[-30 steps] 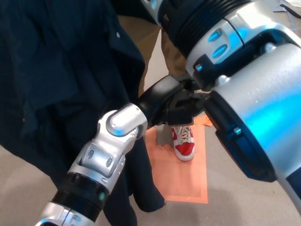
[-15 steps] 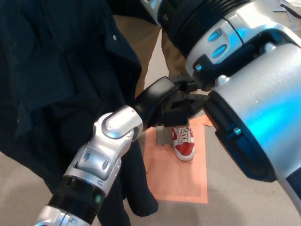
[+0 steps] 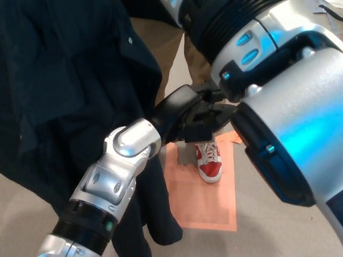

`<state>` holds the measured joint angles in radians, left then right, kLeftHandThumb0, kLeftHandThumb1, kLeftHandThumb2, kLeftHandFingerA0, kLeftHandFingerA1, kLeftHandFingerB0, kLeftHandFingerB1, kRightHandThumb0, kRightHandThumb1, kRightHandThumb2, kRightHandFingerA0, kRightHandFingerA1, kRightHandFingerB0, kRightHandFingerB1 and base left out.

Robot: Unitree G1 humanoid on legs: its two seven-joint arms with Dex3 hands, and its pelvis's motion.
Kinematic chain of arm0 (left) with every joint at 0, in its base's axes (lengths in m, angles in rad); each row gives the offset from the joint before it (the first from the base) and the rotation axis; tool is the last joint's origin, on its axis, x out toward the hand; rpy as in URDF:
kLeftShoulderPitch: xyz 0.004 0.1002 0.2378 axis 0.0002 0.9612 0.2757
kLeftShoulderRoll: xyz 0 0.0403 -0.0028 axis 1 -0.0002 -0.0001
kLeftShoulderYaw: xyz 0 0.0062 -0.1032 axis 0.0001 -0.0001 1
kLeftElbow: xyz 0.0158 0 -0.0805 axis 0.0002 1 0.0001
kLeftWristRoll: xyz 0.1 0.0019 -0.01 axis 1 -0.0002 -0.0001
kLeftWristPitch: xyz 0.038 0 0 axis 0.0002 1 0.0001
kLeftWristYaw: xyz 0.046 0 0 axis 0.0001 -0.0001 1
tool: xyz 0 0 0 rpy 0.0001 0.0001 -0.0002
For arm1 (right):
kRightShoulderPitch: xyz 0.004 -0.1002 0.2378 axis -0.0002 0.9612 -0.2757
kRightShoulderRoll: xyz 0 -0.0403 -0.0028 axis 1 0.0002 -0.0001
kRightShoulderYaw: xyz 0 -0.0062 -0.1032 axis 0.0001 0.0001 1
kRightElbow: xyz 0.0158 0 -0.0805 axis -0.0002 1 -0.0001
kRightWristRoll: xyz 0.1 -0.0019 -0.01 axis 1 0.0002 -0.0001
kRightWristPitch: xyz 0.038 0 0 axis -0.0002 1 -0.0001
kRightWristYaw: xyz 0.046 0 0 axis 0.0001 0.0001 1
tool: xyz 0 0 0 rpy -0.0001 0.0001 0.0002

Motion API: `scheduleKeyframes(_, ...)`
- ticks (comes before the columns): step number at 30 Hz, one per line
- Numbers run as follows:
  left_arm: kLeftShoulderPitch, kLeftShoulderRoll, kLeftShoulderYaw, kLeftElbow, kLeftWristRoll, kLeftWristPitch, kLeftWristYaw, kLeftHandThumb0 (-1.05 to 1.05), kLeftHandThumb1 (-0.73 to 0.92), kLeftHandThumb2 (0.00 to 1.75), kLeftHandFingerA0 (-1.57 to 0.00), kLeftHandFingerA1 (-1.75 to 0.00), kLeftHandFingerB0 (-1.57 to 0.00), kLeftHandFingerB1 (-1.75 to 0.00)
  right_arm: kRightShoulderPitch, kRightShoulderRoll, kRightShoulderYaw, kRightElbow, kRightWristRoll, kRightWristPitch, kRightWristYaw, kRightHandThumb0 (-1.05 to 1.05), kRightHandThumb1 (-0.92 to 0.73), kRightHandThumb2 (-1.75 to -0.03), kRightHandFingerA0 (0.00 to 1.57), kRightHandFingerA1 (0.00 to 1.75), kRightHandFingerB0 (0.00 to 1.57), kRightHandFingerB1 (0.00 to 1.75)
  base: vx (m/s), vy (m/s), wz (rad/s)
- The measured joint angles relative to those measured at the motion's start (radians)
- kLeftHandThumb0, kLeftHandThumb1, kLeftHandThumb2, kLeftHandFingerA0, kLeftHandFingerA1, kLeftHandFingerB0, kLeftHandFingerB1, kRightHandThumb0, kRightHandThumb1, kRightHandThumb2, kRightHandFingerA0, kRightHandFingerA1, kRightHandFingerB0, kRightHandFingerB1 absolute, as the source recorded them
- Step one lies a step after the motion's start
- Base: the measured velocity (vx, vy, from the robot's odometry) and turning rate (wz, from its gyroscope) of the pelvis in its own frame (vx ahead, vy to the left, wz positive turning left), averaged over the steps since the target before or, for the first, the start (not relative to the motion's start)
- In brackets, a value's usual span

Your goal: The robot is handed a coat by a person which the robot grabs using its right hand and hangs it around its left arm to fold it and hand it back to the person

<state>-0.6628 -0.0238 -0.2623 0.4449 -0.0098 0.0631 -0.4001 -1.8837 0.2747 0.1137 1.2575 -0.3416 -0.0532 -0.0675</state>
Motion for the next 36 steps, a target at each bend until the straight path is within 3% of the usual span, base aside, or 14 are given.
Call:
scheduleKeyframes(13,-0.371,0.137,-0.052,0.523,0.152,0.024,0.19,-0.56,0.72,0.62,-0.29,-0.33,-0.32,-0.32,0.006,0.007,-0.036,-0.389,0.072,0.035,0.04,-0.4,-0.86,-0.68,1.31,0.68,1.22,0.73,0.0,0.0,0.0)
scheduleKeyframes(14,-0.387,0.14,-0.053,0.55,0.162,0.024,0.206,-0.4,0.43,1.07,0.0,-0.53,0.0,-0.5,0.006,0.008,-0.037,-0.414,0.078,0.038,0.042,-0.34,-0.89,-0.68,1.28,0.65,1.14,0.75,0.0,0.0,0.0)
scheduleKeyframes(15,-0.397,0.141,-0.035,0.573,0.16,0.024,0.21,-0.88,0.86,0.75,-0.09,-0.25,-0.17,-0.29,0.008,0.006,-0.035,-0.44,0.083,0.043,0.045,-0.38,-0.87,-0.68,1.32,0.68,1.2,0.72,0.0,0.0,0.0)
scheduleKeyframes(16,-0.403,0.143,0.009,0.593,0.143,0.023,0.199,-0.88,0.86,0.75,-0.09,-0.25,-0.17,-0.29,0.013,-0.001,-0.033,-0.469,0.083,0.047,0.05,-0.38,-0.87,-0.68,1.32,0.68,1.2,0.72,0.0,0.0,0.0)
scheduleKeyframes(17,-0.405,0.146,0.051,0.612,0.129,0.018,0.193,-0.37,0.47,1.07,0.0,-0.49,0.0,-0.46,0.029,-0.006,-0.031,-0.508,0.083,0.055,0.054,-0.37,-0.88,-0.68,1.29,0.69,1.13,0.74,0.0,0.0,0.0)
scheduleKeyframes(20,-0.405,0.148,0.151,0.661,0.095,-0.012,0.186,-0.36,0.49,1.08,0.0,-0.49,0.0,-0.46,0.08,-0.008,-0.025,-0.612,0.086,0.084,0.072,-0.36,-0.88,-0.66,1.22,0.73,1.04,0.73,0.0,0.0,0.0)
scheduleKeyframes(21,-0.405,0.149,0.179,0.674,0.086,-0.023,0.184,-0.77,0.72,1.05,0.0,-0.37,-0.13,-0.43,0.094,-0.008,-0.026,-0.644,0.091,0.092,0.079,-0.39,-0.87,-0.67,1.22,0.72,1.04,0.78,0.0,0.0,0.0)
scheduleKeyframes(23,-0.405,0.149,0.227,0.698,0.07,-0.04,0.177,-0.78,0.7,1.02,-0.04,-0.27,-0.1,-0.32,0.118,-0.011,-0.029,-0.703,0.103,0.112,0.096,-0.39,-0.85,-0.66,1.23,0.72,1.04,0.79,0.0,0.0,0.0)
scheduleKeyframes(24,-0.405,0.15,0.255,0.71,0.061,-0.048,0.173,-0.82,0.68,0.9,0.0,-0.19,0.0,-0.16,0.132,-0.016,-0.033,-0.742,0.112,0.13,0.11,-0.35,-0.71,-1.08,1.13,0.93,1.0,0.94,0.0,0.0,0.0)
scheduleKeyframes(25,-0.406,0.15,0.279,0.72,0.054,-0.053,0.169,-0.86,0.73,1.07,0.0,-0.18,0.0,-0.16,0.145,-0.024,-0.038,-0.78,0.119,0.148,0.125,-0.39,-0.86,-0.67,1.27,0.71,1.05,0.86,0.0,0.0,0.0)
scheduleKeyframes(29,-0.412,0.155,0.334,0.751,0.035,-0.059,0.161,-0.88,0.74,1.06,-0.07,-0.21,-0.08,-0.19,0.182,-0.085,-0.06,-0.889,0.153,0.217,0.181,-0.4,-0.86,-0.67,1.27,0.76,1.11,0.94,0.0,0.0,0.0)
scheduleKeyframes(34,-0.414,0.181,0.382,0.757,0.023,-0.06,0.152,-0.87,0.74,1.05,-0.06,-0.22,-0.08,-0.19,0.294,-0.247,-0.118,-1.008,0.195,0.304,0.265,-0.39,-0.87,-0.68,1.29,0.74,1.13,0.94,0.0,0.0,0.0)
scheduleKeyframes(35,-0.415,0.186,0.389,0.757,0.022,-0.06,0.149,-0.87,0.73,1.05,-0.05,-0.21,-0.07,-0.21,0.322,-0.282,-0.13,-1.028,0.201,0.32,0.277,-0.35,-0.71,-1.09,1.18,0.97,1.05,1.02,0.0,0.0,0.0)
scheduleKeyframes(36,-0.415,0.193,0.395,0.757,0.02,-0.061,0.144,-0.89,0.75,1.05,-0.07,-0.19,-0.08,-0.19,0.36,-0.322,-0.145,-1.052,0.207,0.338,0.291,-0.34,-0.7,-1.09,1.18,0.98,1.06,1.03,0.0,0.0,0.0)
